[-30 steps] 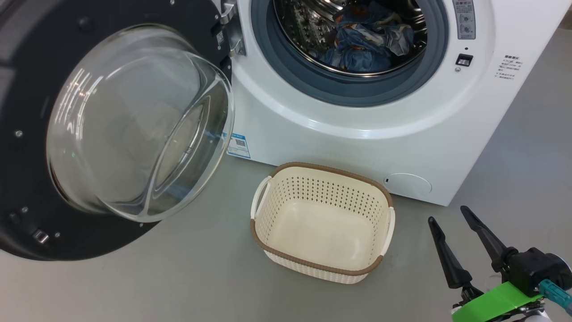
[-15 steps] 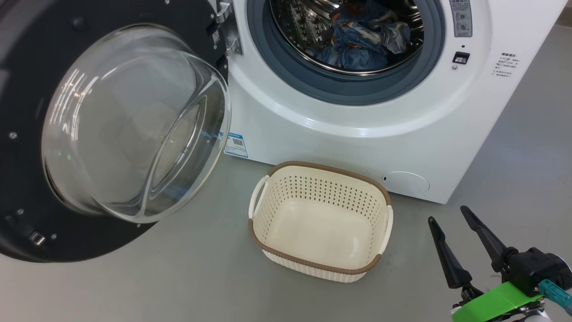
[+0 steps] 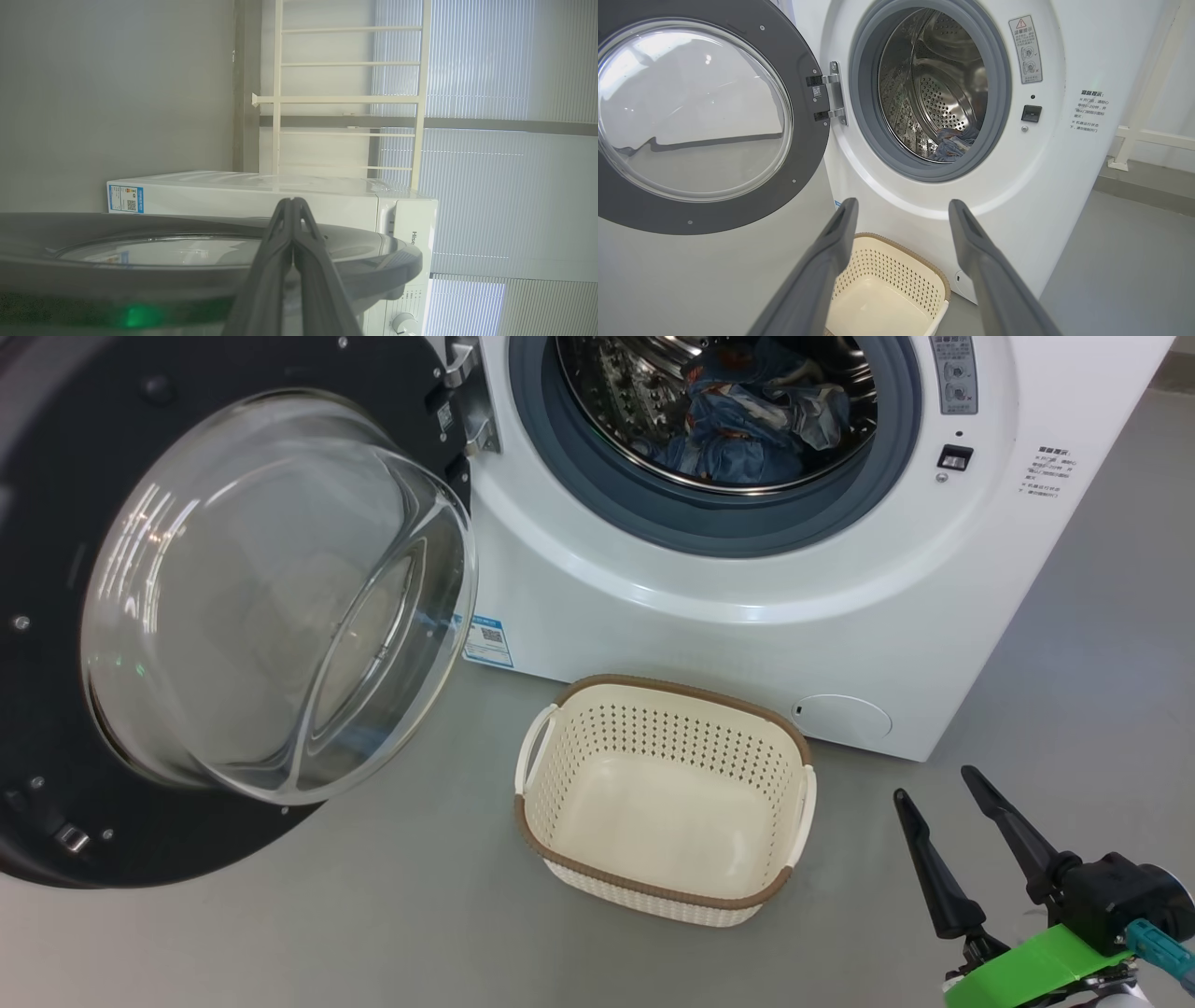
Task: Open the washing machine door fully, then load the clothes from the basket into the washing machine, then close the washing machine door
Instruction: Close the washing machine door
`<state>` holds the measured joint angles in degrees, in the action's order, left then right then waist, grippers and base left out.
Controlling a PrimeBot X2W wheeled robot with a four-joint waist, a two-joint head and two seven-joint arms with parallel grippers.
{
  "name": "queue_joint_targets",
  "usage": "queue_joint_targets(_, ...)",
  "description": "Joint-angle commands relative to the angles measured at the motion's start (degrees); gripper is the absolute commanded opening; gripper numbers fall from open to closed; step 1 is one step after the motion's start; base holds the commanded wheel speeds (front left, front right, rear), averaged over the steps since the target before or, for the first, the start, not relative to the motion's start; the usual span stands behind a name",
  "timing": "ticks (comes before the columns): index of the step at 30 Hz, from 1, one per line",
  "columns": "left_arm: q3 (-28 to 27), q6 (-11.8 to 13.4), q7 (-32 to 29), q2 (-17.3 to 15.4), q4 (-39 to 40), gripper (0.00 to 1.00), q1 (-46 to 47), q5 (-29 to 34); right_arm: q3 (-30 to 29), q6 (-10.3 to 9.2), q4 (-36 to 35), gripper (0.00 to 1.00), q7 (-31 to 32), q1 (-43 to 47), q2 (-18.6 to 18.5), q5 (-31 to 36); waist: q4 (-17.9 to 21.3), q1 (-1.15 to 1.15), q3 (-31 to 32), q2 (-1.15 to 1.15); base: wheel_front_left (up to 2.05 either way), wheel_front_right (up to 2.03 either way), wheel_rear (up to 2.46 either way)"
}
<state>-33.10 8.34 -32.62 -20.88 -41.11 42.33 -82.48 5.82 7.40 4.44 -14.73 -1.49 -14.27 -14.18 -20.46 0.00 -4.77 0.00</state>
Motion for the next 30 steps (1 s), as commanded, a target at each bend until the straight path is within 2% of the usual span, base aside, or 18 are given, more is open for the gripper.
queue_joint_targets(1,-0.6,0.4,-0.9,-3.6,2.0,0.00,-0.7,-0.1,1.4,0.09,-1.3,1.00,-0.3,-1.8,-1.0,0.3,0.1,0.00,0.1,0.00,0.00,0.00,0.00)
queue_joint_targets(30,0.4,3.2,-8.5,-1.1,9.5,0.00,-4.8,-2.1,1.3,0.09,-1.3,1.00,-0.3,-1.4,-0.6,0.2,0.6,0.00,1.3,0.00,0.00,0.00,0.00)
